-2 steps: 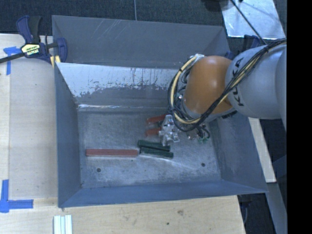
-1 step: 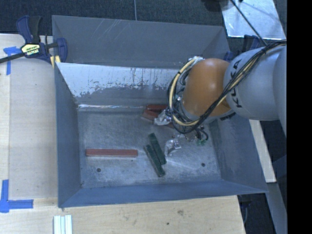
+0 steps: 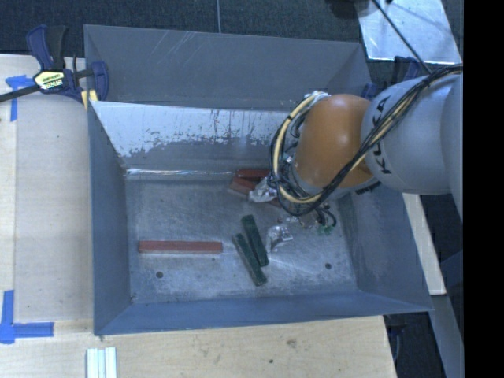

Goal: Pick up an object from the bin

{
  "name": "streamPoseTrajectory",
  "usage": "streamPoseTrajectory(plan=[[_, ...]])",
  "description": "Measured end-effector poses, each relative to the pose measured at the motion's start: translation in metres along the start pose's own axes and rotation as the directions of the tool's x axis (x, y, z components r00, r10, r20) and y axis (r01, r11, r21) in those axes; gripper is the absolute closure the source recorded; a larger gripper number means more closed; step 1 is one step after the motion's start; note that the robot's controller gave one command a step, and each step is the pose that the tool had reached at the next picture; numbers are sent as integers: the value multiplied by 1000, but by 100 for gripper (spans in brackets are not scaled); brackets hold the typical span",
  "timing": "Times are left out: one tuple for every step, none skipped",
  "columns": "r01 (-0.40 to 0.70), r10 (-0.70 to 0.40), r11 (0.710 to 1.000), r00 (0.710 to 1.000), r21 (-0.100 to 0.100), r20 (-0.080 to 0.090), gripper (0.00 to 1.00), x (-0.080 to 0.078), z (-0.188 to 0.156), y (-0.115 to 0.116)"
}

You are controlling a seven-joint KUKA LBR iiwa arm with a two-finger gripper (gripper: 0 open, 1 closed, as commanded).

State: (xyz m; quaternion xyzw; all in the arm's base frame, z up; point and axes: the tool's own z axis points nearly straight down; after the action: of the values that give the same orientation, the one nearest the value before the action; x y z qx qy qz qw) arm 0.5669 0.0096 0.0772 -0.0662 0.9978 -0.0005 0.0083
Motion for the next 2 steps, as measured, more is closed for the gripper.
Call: streamPoseTrajectory(plan=[[62,-62,998,998,2,-6,0,14,-2,31],[90,-90,996,996,-1,-11,0,19,-2,45]])
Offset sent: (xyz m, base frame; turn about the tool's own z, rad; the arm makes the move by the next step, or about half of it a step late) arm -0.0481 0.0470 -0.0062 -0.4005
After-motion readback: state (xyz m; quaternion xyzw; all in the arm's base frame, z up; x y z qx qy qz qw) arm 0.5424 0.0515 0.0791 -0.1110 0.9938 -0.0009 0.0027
